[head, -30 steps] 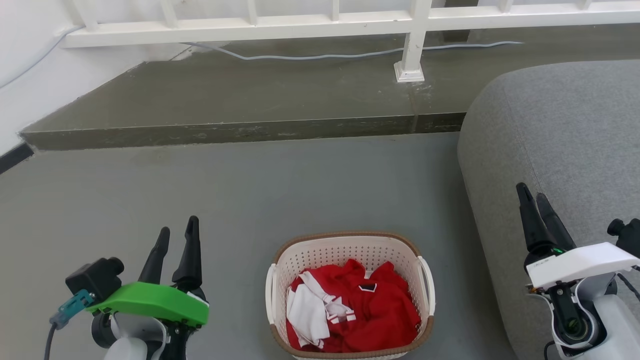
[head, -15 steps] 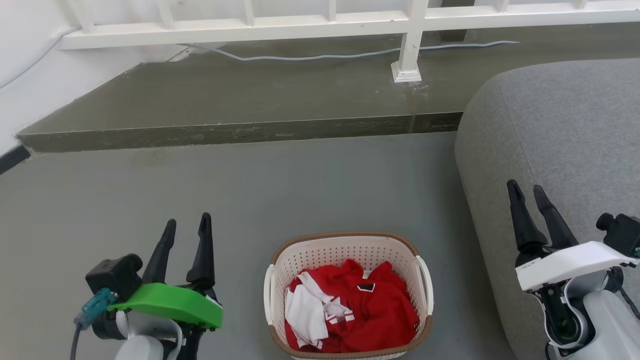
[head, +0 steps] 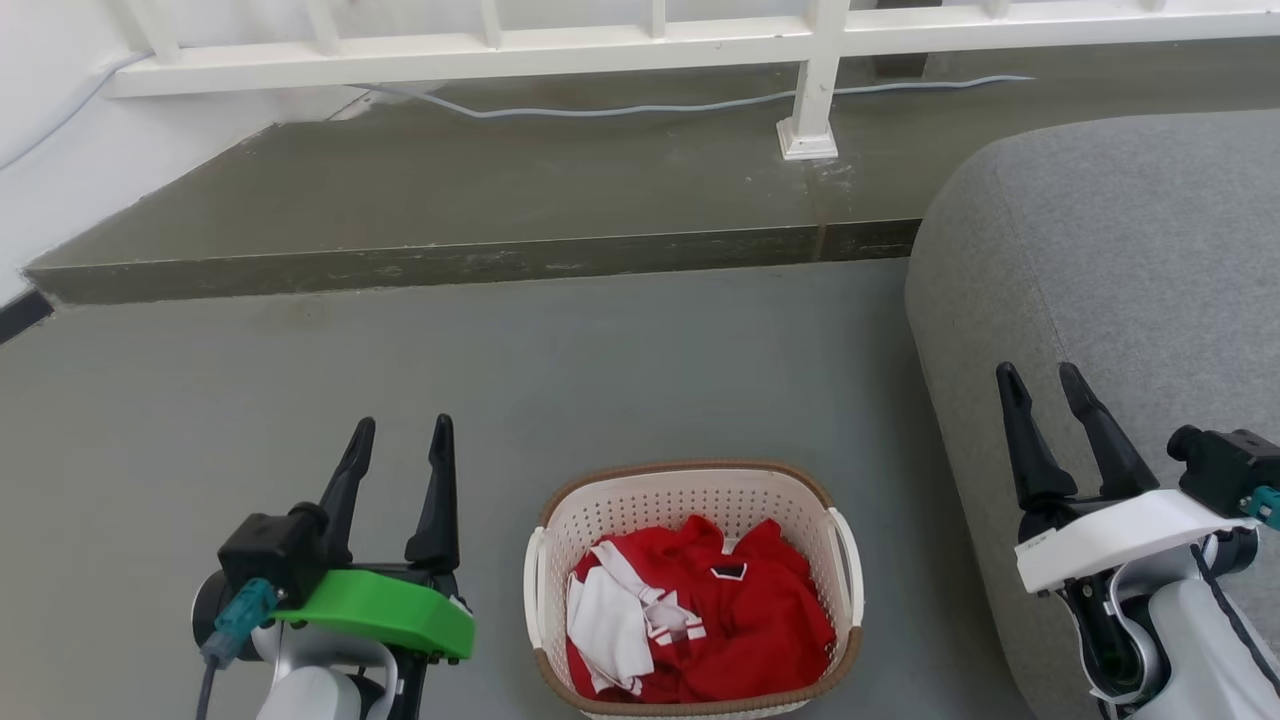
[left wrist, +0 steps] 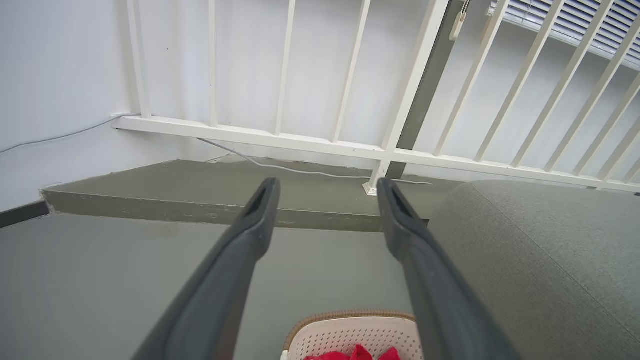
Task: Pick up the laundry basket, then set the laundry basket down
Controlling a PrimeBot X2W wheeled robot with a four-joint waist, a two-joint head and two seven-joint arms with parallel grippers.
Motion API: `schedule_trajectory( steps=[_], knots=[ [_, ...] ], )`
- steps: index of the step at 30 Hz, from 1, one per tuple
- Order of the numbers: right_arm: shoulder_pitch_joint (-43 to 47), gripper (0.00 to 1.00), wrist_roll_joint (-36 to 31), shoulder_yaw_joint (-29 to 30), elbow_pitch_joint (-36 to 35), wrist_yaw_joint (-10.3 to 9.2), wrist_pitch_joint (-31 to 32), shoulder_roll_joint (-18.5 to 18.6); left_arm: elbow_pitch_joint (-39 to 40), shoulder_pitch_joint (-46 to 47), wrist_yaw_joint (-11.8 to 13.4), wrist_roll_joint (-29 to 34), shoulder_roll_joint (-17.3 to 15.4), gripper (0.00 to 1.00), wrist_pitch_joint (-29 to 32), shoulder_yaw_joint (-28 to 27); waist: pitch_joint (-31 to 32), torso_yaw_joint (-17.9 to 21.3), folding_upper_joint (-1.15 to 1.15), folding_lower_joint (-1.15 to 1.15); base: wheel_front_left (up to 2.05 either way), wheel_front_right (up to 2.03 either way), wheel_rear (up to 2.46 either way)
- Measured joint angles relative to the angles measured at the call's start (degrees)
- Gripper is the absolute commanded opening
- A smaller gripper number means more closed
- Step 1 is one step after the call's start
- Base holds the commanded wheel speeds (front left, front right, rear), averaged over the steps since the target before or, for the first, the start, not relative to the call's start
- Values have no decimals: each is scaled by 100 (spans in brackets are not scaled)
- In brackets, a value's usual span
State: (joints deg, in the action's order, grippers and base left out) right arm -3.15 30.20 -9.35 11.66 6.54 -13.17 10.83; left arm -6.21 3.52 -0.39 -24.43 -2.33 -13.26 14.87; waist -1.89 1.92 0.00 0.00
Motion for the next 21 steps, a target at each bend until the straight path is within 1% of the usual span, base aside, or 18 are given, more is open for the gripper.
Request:
schedule_trajectory(
  steps=[6,14,21],
  knots=[
    [-35,100,-408,0,7,4,-116,7,113,7,82,261,-2,100,-116,108,-21,16,0,0,0,0,0],
    [-51,100,-513,74,41,27,-118,-30,122,9,149,345,-3,100,-116,146,-33,35,0,0,0,0,0],
    [-52,100,-566,111,71,51,-118,-77,123,11,152,344,-3,100,-118,169,-42,54,0,0,0,0,0]
  ],
)
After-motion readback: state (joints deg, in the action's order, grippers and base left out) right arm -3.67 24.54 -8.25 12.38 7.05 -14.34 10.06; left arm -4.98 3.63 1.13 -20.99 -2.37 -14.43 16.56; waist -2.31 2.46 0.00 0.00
